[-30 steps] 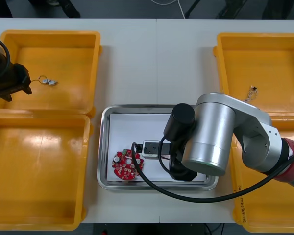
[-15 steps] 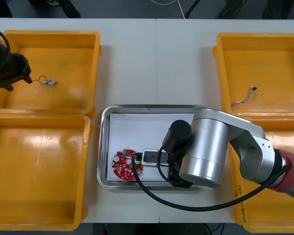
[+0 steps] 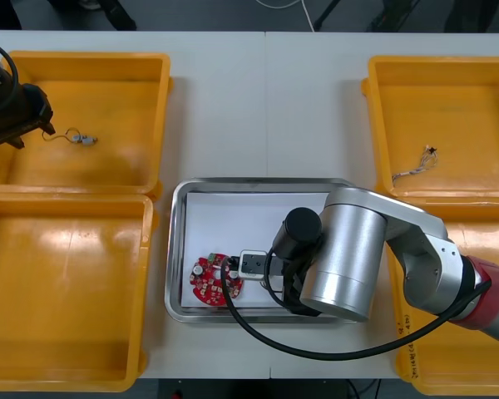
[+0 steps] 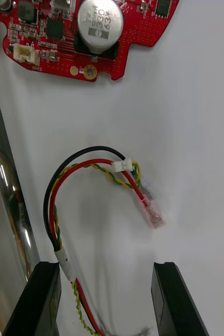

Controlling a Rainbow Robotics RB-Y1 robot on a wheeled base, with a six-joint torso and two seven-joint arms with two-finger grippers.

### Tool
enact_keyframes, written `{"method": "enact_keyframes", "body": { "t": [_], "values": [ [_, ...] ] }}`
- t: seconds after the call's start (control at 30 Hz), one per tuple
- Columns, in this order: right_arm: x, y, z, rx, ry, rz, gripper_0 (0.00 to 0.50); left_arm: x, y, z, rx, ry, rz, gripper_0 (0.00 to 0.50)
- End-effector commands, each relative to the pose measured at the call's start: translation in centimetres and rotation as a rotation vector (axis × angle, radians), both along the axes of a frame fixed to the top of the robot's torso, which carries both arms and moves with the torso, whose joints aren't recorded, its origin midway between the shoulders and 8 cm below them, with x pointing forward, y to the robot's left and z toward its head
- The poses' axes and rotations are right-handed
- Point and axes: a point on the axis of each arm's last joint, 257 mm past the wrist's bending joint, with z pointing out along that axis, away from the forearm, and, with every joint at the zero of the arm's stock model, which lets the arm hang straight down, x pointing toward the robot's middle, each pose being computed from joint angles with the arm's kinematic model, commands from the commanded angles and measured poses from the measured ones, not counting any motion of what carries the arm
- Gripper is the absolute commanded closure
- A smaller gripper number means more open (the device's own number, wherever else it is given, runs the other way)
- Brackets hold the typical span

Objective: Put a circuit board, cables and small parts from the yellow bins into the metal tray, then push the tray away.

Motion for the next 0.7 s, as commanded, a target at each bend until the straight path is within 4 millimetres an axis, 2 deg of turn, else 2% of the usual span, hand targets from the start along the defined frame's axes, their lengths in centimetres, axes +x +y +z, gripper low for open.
{"method": "enact_keyframes", "body": {
  "t": [0.03, 0.23, 0.43, 0.7],
  "values": [
    [-0.7, 1.8, 0.0, 0.026, -0.004, 0.045, 0.0, 2.3, 1.3, 4.9, 0.093, -0.078, -0.114, 0.0],
    [-0.6, 1.9, 0.7, 0.044, 0.005, 0.03, 0.0, 3.6, 2.0, 4.8, 0.095, -0.087, -0.126, 0.0],
    [-0.2, 2.2, 2.3, 0.082, 0.017, 0.007, 0.0, 4.9, 2.1, 5.1, 0.098, -0.087, -0.128, 0.0],
    [0.9, 1.5, 7.4, 0.1, 0.014, -0.061, 0.0, 6.8, 2.3, 5.4, 0.117, -0.109, -0.127, 0.0]
  ]
}}
